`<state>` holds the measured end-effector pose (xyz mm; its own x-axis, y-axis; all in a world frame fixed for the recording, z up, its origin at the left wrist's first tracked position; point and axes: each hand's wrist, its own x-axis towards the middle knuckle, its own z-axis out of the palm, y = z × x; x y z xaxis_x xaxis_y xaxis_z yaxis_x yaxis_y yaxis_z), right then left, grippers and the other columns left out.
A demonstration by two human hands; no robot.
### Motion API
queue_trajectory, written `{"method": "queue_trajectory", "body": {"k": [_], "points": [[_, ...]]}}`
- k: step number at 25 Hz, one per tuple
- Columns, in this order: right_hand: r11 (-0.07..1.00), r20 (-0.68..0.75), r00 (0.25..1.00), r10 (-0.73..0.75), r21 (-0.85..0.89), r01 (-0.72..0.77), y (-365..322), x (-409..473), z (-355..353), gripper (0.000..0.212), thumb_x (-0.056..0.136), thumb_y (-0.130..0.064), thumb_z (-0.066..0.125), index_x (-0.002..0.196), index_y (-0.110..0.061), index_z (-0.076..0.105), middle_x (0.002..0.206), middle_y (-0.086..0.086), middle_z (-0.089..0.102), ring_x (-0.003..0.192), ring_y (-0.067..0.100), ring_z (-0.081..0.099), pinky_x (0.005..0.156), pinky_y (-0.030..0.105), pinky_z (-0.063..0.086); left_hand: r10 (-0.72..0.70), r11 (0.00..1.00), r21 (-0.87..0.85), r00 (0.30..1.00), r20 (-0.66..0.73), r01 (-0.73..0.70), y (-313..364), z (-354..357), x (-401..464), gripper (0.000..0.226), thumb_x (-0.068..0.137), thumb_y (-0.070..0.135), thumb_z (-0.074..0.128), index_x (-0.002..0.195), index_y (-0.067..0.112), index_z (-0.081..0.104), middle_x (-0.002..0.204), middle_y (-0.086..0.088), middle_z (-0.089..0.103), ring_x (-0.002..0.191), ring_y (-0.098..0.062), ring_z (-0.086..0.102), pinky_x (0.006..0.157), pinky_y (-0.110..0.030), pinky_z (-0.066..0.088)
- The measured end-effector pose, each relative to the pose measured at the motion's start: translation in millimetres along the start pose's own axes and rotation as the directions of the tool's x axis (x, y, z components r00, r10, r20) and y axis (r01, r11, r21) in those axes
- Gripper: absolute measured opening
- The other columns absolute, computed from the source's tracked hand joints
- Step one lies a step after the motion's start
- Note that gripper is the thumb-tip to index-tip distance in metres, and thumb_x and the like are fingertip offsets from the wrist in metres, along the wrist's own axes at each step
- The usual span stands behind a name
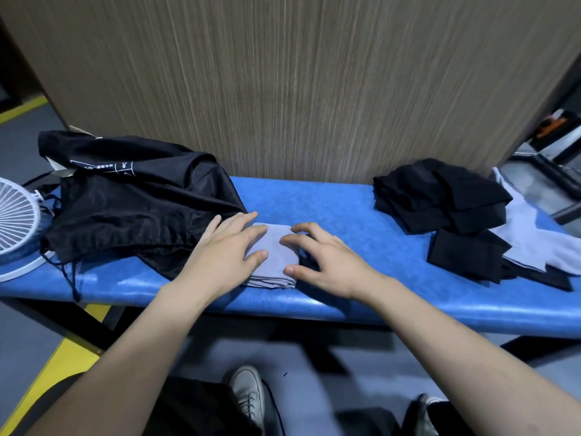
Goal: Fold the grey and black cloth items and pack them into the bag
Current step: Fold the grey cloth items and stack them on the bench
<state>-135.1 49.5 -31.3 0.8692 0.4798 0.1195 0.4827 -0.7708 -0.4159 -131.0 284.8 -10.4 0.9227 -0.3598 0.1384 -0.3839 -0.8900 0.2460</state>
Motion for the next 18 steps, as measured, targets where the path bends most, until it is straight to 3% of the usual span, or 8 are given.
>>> {"method": "queue_trajectory", "body": {"k": [2,4,11,18], "points": [[0.999,-0.019,1.000,-0.007,-0.037,0.006,1.1,-5.5,-7.2,0.051,0.091,-0.059,0.053,0.135,-0.035,0.048,0.136,-0.012,0.042,0.120,0.012,0.048,0.102,0.037,0.039,0.033,0.999,-0.028,0.990,-0.135,-0.037,8.8,-2.6,5.0,0.041,0.095,0.044,0.055,0.134,0.032,0.056,0.146,0.013,0.043,0.136,-0.011,0.036,0.116,-0.030,0.014],[0.995,-0.039,0.999,-0.012,-0.103,0.008,4.4,-13.7,-15.1,0.051,0.090,-0.061,0.050,0.134,-0.035,0.048,0.132,-0.012,0.047,0.118,0.012,0.051,0.099,0.035,0.041,0.050,0.998,-0.035,0.982,-0.182,-0.057,20.5,-3.1,11.9,0.035,0.093,0.043,0.058,0.125,0.031,0.062,0.129,0.016,0.053,0.121,-0.012,0.047,0.105,-0.027,0.025],[0.978,-0.140,0.989,0.054,-0.194,-0.081,30.9,-63.7,-54.6,0.056,0.088,-0.062,0.042,0.132,-0.029,0.053,0.123,-0.009,0.059,0.113,0.016,0.058,0.095,0.035,0.043,0.151,0.986,-0.042,0.971,-0.187,-0.162,78.9,7.3,34.4,0.034,0.086,0.046,0.057,0.116,0.033,0.066,0.114,0.015,0.059,0.106,-0.017,0.054,0.092,-0.036,0.039],[0.953,-0.264,0.938,0.224,-0.143,-0.268,80.9,-135.2,-97.0,0.053,0.087,-0.064,0.043,0.124,-0.028,0.058,0.108,-0.010,0.063,0.100,0.011,0.059,0.088,0.037,0.048,0.263,0.956,-0.093,0.953,-0.150,-0.278,160.5,25.9,56.5,0.037,0.085,0.047,0.053,0.117,0.032,0.065,0.114,0.013,0.058,0.107,-0.016,0.052,0.096,-0.036,0.039]]}}
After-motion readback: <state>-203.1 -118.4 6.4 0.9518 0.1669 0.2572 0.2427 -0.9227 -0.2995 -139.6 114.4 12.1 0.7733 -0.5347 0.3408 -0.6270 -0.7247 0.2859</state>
